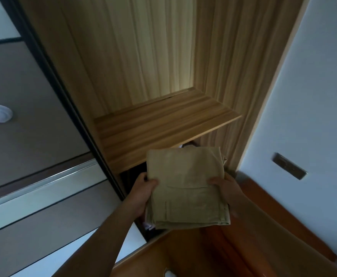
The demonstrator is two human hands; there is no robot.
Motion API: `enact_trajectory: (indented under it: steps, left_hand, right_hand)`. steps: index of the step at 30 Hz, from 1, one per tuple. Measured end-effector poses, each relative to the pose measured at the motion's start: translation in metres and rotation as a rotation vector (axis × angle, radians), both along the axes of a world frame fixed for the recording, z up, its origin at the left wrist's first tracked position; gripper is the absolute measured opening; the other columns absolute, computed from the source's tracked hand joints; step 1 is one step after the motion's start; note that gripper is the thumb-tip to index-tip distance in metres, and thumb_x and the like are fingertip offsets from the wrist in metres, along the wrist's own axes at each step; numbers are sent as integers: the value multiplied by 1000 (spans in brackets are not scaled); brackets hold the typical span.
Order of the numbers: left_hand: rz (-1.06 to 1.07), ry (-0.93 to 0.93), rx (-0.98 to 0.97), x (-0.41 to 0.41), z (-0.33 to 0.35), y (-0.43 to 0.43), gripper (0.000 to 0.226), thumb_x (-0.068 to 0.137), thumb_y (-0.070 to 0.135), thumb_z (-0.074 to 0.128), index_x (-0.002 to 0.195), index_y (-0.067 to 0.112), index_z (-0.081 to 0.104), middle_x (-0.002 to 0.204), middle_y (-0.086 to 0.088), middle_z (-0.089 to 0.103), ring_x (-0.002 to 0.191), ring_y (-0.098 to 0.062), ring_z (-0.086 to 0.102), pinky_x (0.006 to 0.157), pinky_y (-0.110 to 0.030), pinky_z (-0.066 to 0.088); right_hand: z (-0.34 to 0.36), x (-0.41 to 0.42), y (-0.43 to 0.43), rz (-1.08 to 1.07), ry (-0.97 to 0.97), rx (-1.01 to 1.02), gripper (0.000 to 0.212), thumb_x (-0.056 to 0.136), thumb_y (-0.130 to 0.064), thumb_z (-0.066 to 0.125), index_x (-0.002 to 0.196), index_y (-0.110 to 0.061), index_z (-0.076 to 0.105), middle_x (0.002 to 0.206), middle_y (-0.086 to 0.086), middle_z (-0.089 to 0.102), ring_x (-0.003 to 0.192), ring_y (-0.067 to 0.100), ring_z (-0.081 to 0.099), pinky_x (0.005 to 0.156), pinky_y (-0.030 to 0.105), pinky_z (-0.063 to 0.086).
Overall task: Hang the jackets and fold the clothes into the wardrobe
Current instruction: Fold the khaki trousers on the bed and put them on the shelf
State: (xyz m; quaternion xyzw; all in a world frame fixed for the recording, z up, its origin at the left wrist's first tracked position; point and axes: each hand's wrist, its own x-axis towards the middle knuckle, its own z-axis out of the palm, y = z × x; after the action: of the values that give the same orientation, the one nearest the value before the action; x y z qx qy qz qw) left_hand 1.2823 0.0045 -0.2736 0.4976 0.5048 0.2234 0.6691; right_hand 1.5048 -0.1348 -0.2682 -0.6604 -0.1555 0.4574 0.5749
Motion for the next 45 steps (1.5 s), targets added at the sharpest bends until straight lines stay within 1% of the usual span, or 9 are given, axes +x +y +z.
enact_trajectory:
  steps: [9, 12, 20, 23, 28, 31, 34, 38, 45]
  left_hand:
    - [192, -7, -5, 50, -11, 110, 45, 92, 8, 60, 135, 17, 51, 116, -7, 67, 98, -26, 67, 67, -34, 55]
    - [305, 56, 51, 58, -12, 141, 36, 88, 10, 64, 120, 27, 60, 117, -6, 69, 98, -26, 68, 82, -46, 59]
    - [606, 156, 153, 59, -14, 218, 35, 91, 13, 69, 124, 24, 64, 114, -2, 68, 99, -25, 65, 85, -36, 56]
    - [659, 337, 327, 48, -11, 249, 42, 91, 14, 66, 133, 19, 61, 125, 1, 64, 109, -21, 60, 90, -31, 50]
    - [393, 901, 465, 27, -39, 278, 73, 97, 28, 59, 159, 27, 20, 161, -11, 25, 147, -37, 26, 115, -52, 35]
    - [115, 1100, 375, 27, -82, 272, 72, 101, 45, 48, 161, 34, 9, 168, -14, 0, 154, -38, 1, 122, -52, 15]
    - [-15, 1247, 351, 21, -111, 260, 70, 102, 56, 35, 161, 32, 6, 167, -10, -15, 155, -30, -10, 122, -52, 17]
    - [-31, 1406, 378, 19, -109, 265, 66, 102, 51, 21, 161, 22, 13, 169, -12, -4, 156, -31, -3, 119, -58, 24]
    - [5, 1565, 408, 22, -102, 285, 61, 105, 34, 37, 157, 9, 21, 167, -16, 11, 155, -30, 10, 120, -42, 29]
  right_hand:
    - [-1, 57, 133, 99, 46, -42, 55, 83, -5, 57, 135, -23, 56, 119, 10, 68, 103, 38, 65, 81, 49, 58]
    - [-6, 65, 175, 154, 15, -52, 71, 67, -13, 60, 137, -20, 57, 123, 12, 67, 107, 41, 64, 93, 60, 55]
    - [-25, 71, 311, 361, -66, -36, 43, 93, -6, 57, 131, -25, 51, 117, 2, 63, 100, 26, 63, 78, 38, 53]
    - [-27, 65, 363, 533, -91, -31, 47, 97, -15, 59, 142, -28, 50, 132, -1, 62, 111, 22, 62, 92, 43, 55]
    - [-66, 51, 435, 990, -603, -114, 111, 73, -42, 77, 158, -48, 6, 164, -3, 23, 148, 34, 29, 113, 54, 41]
    - [-96, 44, 426, 1308, -994, -164, 99, 90, -52, 68, 162, -35, 3, 169, 8, -10, 156, 35, -6, 124, 54, 18]
    - [-120, 38, 421, 1347, -1259, -39, 93, 96, -51, 61, 163, -25, 3, 167, 21, -8, 155, 41, -1, 124, 52, 17]
    - [-133, 26, 432, 1290, -1422, 91, 87, 96, -51, 59, 162, -14, 15, 161, 35, 12, 150, 52, 16, 121, 57, 23]
    - [-123, 6, 443, 1397, -1370, -67, 98, 93, -77, 31, 158, -27, -22, 165, 22, -22, 153, 41, -21, 118, 67, -4]
